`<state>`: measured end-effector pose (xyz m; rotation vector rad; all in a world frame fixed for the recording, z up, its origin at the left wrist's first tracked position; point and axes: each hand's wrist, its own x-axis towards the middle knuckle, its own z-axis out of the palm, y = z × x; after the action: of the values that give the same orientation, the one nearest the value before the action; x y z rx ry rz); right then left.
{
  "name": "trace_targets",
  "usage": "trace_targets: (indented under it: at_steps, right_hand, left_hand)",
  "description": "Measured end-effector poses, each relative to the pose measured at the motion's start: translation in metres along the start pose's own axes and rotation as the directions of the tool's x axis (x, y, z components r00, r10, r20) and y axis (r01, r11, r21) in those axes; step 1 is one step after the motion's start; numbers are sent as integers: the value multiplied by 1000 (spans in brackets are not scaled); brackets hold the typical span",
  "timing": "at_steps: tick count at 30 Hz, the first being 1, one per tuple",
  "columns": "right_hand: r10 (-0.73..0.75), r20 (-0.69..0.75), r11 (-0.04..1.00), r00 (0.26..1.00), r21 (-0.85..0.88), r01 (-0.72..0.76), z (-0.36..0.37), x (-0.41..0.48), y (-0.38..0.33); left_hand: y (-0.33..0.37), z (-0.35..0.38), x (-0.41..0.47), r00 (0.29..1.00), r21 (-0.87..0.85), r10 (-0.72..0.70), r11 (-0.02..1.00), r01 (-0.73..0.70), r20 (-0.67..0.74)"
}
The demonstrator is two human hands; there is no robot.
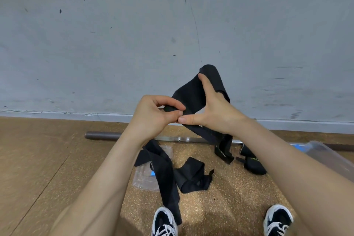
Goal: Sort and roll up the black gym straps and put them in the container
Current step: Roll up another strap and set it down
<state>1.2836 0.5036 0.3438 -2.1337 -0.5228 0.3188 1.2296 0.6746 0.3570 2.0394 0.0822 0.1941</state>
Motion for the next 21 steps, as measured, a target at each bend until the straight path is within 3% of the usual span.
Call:
trace_targets:
  at_steps: [4,8,13,15,19,21]
  right_hand:
    - [30,-11,982,1000,186,-27,5,8,9]
    - [56,-23,869,998,494,-37,14,12,15]
    - [101,-52,786,994,616,-48,23,17,18]
    - [112,-54,776,992,629,-53,21,16,18]
    - [96,20,724,995,685,-84,9,10,15]
    - [72,67,681,995,725,-98,5,6,12]
  left_hand:
    - [2,0,0,998,-8,18,1000,-18,-55]
    - [3,1,1,997,-34,17,999,-19,-70]
    - [2,2,2,999,-125,-14,992,8,-44]
    - [1,-1,3,999,-176,-33,984,36,22]
    - [-6,-18,3,956,-377,16,921,100,293]
    - [-8,-21,4,944,-423,46,900,102,326]
